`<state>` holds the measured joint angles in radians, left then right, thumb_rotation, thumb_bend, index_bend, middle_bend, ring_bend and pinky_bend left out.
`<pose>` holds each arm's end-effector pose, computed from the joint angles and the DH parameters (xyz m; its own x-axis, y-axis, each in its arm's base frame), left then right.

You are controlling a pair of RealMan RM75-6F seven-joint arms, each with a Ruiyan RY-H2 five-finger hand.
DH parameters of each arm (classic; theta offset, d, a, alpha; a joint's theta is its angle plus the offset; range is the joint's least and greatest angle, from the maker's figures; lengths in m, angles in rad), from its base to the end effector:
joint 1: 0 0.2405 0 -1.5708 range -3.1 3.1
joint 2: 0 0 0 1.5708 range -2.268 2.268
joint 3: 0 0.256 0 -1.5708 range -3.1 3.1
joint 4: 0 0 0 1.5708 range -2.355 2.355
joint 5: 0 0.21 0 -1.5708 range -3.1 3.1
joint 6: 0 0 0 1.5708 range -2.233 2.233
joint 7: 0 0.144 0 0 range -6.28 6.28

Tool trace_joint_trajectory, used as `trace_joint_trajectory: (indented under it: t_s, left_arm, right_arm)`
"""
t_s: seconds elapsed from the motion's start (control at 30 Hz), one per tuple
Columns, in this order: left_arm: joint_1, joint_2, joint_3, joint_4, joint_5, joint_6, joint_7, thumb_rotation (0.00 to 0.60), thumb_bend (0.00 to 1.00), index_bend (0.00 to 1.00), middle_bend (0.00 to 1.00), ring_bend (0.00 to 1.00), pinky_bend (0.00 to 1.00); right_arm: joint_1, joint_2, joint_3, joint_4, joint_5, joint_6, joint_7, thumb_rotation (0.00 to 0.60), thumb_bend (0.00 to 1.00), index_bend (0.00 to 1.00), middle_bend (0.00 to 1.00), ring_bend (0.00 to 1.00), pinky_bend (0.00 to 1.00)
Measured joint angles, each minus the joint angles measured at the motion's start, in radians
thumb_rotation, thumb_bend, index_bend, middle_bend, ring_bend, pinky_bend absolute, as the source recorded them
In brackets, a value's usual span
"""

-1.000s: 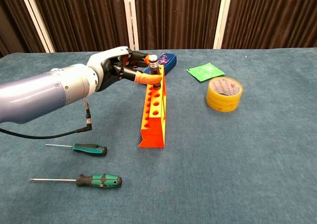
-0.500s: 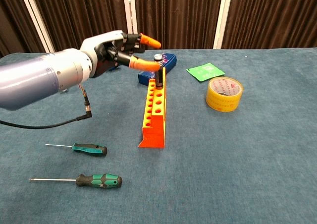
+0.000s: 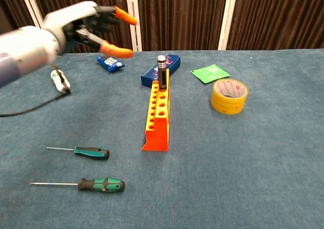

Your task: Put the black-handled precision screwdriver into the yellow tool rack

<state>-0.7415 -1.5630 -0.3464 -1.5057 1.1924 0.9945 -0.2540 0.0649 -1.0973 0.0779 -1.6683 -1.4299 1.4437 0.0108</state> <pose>-0.1001 0.3660 0.0131 -0.2107 0.3140 0.9257 0.9090 -0.2855 0.3037 -0.3140 -0.1796 0.1627 0.3431 -0.0248 0.9390 -0.9362 0.0725 0.3440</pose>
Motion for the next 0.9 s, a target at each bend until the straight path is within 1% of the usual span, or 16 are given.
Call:
trace_joint_trajectory:
  t_s: [0.1, 0.27, 0.33, 0.53, 0.6, 0.67, 0.77, 0.9]
  left_arm:
    - [0.041, 0.046, 0.045, -0.014, 0.063, 0.087, 0.088, 0.600, 0.13, 0.21, 0.00, 0.00, 0.00]
    - [0.115, 0.135, 0.118, -0.054, 0.121, 0.180, 0.247, 0.600, 0.13, 0.03, 0.00, 0.00, 0.00]
    - [0.147, 0.171, 0.147, -0.080, 0.133, 0.209, 0.303, 0.600, 0.13, 0.00, 0.00, 0.00, 0.00]
    - [0.279, 0.317, 0.261, -0.194, 0.144, 0.295, 0.468, 0.600, 0.12, 0.00, 0.00, 0.00, 0.00]
    - [0.339, 0.368, 0.306, -0.233, 0.155, 0.343, 0.510, 0.600, 0.11, 0.00, 0.00, 0.00, 0.00]
    - [0.396, 0.397, 0.344, -0.263, 0.175, 0.402, 0.539, 0.600, 0.11, 0.00, 0.00, 0.00, 0.00]
    - [0.466, 0.416, 0.390, -0.273, 0.209, 0.477, 0.553, 0.600, 0.11, 0.00, 0.00, 0.00, 0.00]
    - [0.544, 0.429, 0.440, -0.238, 0.272, 0.553, 0.541, 0.600, 0.11, 0.00, 0.00, 0.00, 0.00]
  right_arm:
    - [-0.001, -0.002, 0.000, 0.002, 0.000, 0.001, -0.005, 0.600, 0.04, 0.01, 0.00, 0.00, 0.00]
    - [-0.001, -0.005, 0.002, 0.004, -0.003, 0.009, -0.013, 0.600, 0.04, 0.01, 0.00, 0.00, 0.00]
    - [-0.002, -0.007, 0.002, 0.007, -0.005, 0.013, -0.015, 0.600, 0.04, 0.01, 0.00, 0.00, 0.00]
    - [-0.005, -0.007, -0.001, 0.010, -0.004, 0.016, -0.043, 0.600, 0.04, 0.00, 0.00, 0.00, 0.00]
    - [-0.007, -0.003, -0.004, 0.005, -0.001, 0.014, -0.058, 0.600, 0.04, 0.00, 0.00, 0.00, 0.00]
    - [-0.007, -0.002, -0.006, 0.005, -0.006, 0.016, -0.066, 0.600, 0.04, 0.00, 0.00, 0.00, 0.00]
    - [-0.008, -0.002, -0.009, 0.010, -0.017, 0.021, -0.076, 0.600, 0.04, 0.00, 0.00, 0.00, 0.00]
    - [-0.009, -0.005, -0.011, 0.020, -0.032, 0.033, -0.080, 0.600, 0.04, 0.00, 0.00, 0.00, 0.00]
